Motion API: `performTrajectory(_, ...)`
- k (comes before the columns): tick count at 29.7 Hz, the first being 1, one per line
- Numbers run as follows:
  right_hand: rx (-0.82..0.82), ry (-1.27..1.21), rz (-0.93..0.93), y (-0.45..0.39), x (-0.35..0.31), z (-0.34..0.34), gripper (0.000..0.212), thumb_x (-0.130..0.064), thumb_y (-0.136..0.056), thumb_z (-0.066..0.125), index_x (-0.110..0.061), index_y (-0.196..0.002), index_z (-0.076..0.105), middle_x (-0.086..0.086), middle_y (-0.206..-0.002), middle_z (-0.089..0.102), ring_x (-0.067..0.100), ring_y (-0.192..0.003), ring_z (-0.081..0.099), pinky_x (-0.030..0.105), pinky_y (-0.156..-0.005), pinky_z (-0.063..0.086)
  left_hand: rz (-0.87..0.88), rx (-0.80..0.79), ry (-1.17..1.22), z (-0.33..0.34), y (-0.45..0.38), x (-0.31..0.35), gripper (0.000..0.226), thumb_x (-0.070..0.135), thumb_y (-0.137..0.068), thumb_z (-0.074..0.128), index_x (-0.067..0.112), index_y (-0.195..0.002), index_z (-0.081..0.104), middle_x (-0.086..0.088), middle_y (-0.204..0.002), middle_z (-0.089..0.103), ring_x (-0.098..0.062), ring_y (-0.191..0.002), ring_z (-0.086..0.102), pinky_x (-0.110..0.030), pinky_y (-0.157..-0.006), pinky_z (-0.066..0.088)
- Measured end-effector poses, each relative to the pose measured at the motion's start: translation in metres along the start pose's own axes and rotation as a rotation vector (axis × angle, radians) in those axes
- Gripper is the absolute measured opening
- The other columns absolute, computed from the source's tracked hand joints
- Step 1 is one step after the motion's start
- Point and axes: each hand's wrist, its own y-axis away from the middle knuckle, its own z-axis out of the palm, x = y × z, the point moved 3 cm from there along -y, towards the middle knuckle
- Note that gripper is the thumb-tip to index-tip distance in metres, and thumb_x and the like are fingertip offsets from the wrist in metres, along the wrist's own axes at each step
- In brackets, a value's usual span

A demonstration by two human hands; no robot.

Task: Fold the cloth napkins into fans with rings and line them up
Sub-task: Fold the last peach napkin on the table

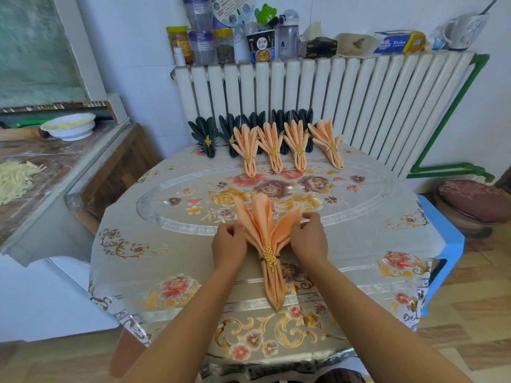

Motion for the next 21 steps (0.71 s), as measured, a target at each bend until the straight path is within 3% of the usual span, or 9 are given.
performTrajectory(3, 0.034, 0.072, -0.167, -0.004, -0.015, -0.001, 0.041, -0.026, -0.096, 0.046, -0.021, -0.136, 0.041, 0.009, -0.135, 0.046, 0.027, -0.120, 0.047, 0.039, -0.095, 0.040, -0.017, -0.041, 0.028, 0.002, 0.000, 0.006, 0.024, 0.038, -0.100, 0.041, 0.016, -0.104, 0.051, -0.002, -0.099, 0.058, -0.020, -0.091, 0.055, -0.032, -0.081, 0.045)
performTrajectory(5, 0.056, 0.145, -0.266, -0.008, -0.027, -0.001, 0.042, -0.030, -0.095, 0.046, -0.024, -0.137, 0.044, 0.009, -0.138, 0.042, 0.028, -0.127, 0.036, 0.040, -0.102, 0.032, 0.010, -0.032, 0.005, 0.005, 0.000, 0.010, 0.026, 0.039, -0.099, 0.042, 0.016, -0.106, 0.051, -0.001, -0.103, 0.057, -0.017, -0.091, 0.053, -0.030, -0.079, 0.042)
performTrajectory(7, 0.061, 0.193, -0.327, -0.010, -0.038, -0.001, 0.039, -0.035, -0.095, 0.045, -0.028, -0.134, 0.047, 0.007, -0.140, 0.041, 0.028, -0.130, 0.031, 0.041, -0.105, 0.027, 0.088, 0.036, -0.035, 0.006, -0.002, 0.017, 0.029, 0.038, -0.098, 0.045, 0.015, -0.113, 0.052, -0.004, -0.117, 0.055, -0.019, -0.102, 0.052, -0.034, -0.088, 0.045)
performTrajectory(9, 0.016, 0.234, -0.410, -0.013, -0.051, 0.004, 0.036, -0.034, -0.097, 0.042, -0.031, -0.131, 0.051, 0.001, -0.144, 0.037, 0.025, -0.133, 0.026, 0.042, -0.107, 0.021, 0.209, 0.118, -0.136, 0.005, -0.007, 0.028, 0.034, 0.033, -0.097, 0.046, 0.015, -0.125, 0.051, -0.006, -0.131, 0.048, -0.022, -0.121, 0.043, -0.040, -0.104, 0.036)
performTrajectory(11, -0.080, 0.300, -0.480, -0.018, -0.064, 0.009, 0.035, -0.031, -0.098, 0.038, -0.031, -0.129, 0.053, -0.005, -0.145, 0.037, 0.024, -0.134, 0.023, 0.040, -0.107, 0.017, 0.327, 0.125, -0.275, 0.005, -0.017, 0.045, 0.035, 0.030, -0.098, 0.045, 0.019, -0.129, 0.052, -0.003, -0.136, 0.045, -0.021, -0.130, 0.035, -0.042, -0.110, 0.022)
performTrajectory(14, -0.260, 0.401, -0.355, -0.032, -0.071, 0.018, 0.040, -0.034, -0.100, 0.030, -0.023, -0.135, 0.046, 0.003, -0.150, 0.029, 0.030, -0.136, 0.020, 0.044, -0.110, 0.015, 0.417, -0.017, -0.496, 0.008, -0.038, 0.067, 0.027, 0.034, -0.098, 0.042, 0.026, -0.111, 0.064, 0.002, -0.121, 0.057, -0.018, -0.122, 0.043, -0.042, -0.110, 0.017)
performTrajectory(17, -0.375, 0.396, -0.269, -0.040, -0.063, 0.026, 0.040, -0.032, -0.100, 0.029, -0.015, -0.134, 0.045, 0.014, -0.149, 0.027, 0.037, -0.135, 0.026, 0.050, -0.111, 0.023, 0.326, -0.248, -0.638, 0.012, -0.055, 0.077, 0.035, 0.036, -0.097, 0.044, 0.024, -0.066, 0.057, 0.006, -0.072, 0.055, -0.021, -0.095, 0.055, -0.038, -0.098, 0.029)
performTrajectory(19, -0.340, 0.270, -0.267, -0.042, -0.059, 0.027, 0.034, -0.026, -0.100, 0.032, -0.010, -0.125, 0.050, 0.018, -0.139, 0.040, 0.036, -0.126, 0.040, 0.044, -0.103, 0.036, 0.287, -0.412, -0.544, 0.013, -0.066, 0.079, 0.027, 0.037, -0.095, 0.053, 0.025, -0.073, 0.064, 0.008, -0.073, 0.056, -0.020, -0.091, 0.057, -0.032, -0.088, 0.038)
performTrajectory(21, -0.331, 0.131, -0.231, -0.040, -0.054, 0.024, 0.032, -0.020, -0.101, 0.033, -0.009, -0.126, 0.050, 0.013, -0.127, 0.052, 0.029, -0.116, 0.050, 0.031, -0.089, 0.039, 0.241, -0.545, -0.297, 0.012, -0.069, 0.080, 0.017, 0.029, -0.092, 0.062, 0.016, -0.100, 0.071, 0.007, -0.086, 0.060, -0.011, -0.086, 0.056, -0.021, -0.074, 0.043)
